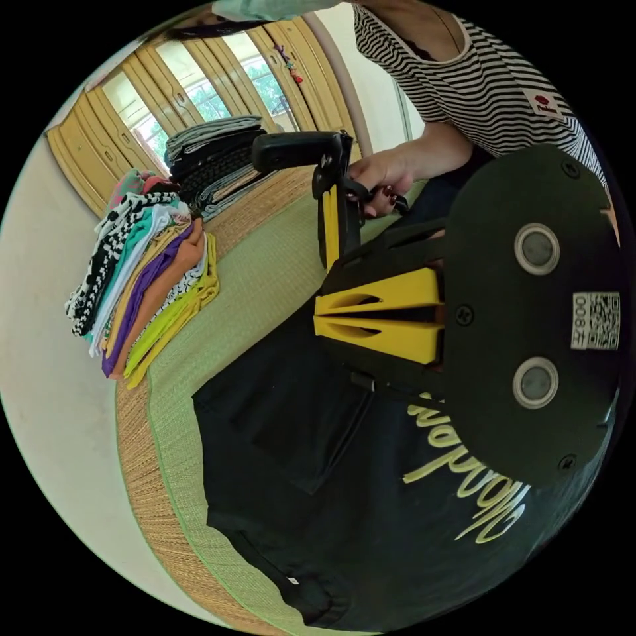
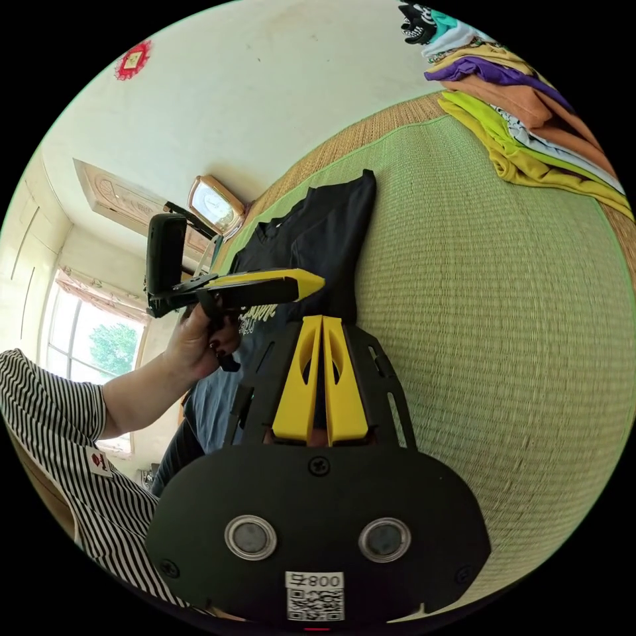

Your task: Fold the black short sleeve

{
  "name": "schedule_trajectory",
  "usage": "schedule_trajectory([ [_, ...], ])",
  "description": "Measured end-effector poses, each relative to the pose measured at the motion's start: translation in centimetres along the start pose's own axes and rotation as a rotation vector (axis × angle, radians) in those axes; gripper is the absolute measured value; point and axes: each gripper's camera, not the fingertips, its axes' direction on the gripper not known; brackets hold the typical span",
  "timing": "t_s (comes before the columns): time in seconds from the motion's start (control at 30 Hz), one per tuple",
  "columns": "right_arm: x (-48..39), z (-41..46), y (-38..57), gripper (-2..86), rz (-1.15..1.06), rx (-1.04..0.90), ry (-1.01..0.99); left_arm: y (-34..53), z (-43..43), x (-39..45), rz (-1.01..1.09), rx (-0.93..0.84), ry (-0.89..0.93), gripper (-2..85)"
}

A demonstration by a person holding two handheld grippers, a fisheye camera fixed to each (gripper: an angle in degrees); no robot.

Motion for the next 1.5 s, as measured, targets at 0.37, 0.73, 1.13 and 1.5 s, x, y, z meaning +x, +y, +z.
schedule_trajectory([
  [0.37, 3.2, 2.1, 0.3, 0.1, -0.014, 0.02, -0.029, 8.7, -10.0, 0.4, -0.13, 0.054, 0.035, 0.2],
  [0.73, 7.9, 2.3, 4.0, 0.1, 0.082, 0.006, -0.063, 28.6, -25.4, -2.7, -0.585, 0.202, -0.02, 1.4],
  [1.13, 0.3, 13.0, 4.7, 1.1, -0.075, -0.217, -0.073, 45.4, -39.2, -11.8, -1.024, 0.678, -0.122, 7.5],
  [1.5, -6.1, 30.5, 1.7, 3.5, -0.237, -0.368, -0.134, 48.9, -44.0, -17.0, -0.967, 0.738, -0.059, 5.1],
])
